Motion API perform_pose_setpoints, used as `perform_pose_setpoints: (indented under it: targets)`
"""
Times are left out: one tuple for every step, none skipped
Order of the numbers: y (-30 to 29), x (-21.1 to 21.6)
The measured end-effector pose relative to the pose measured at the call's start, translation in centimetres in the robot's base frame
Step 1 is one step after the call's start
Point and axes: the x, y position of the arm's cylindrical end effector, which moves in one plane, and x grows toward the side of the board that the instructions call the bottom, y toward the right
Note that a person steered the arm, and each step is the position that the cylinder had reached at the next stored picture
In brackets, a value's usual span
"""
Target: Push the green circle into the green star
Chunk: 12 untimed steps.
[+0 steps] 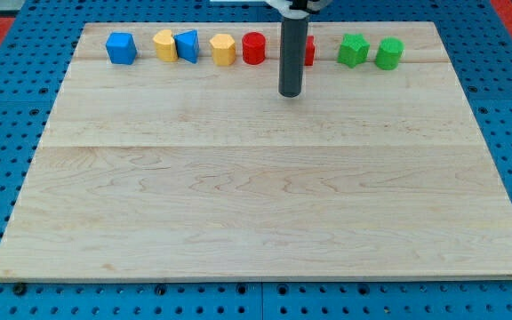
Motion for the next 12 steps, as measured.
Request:
perform_pose_setpoints:
  targets:
    - [1.9, 0.1]
    - [6.3, -0.5]
    - [12.6, -1.7]
    - [14.5, -2.2]
    - [15.4, -6.0]
    - [18.0, -9.5]
    - [20.6, -8.5]
    - [23.6, -14.6]
    - [18.5, -15.3]
    - [10.0, -15.0]
    - [14.8, -13.3]
    - [18.1, -12.6]
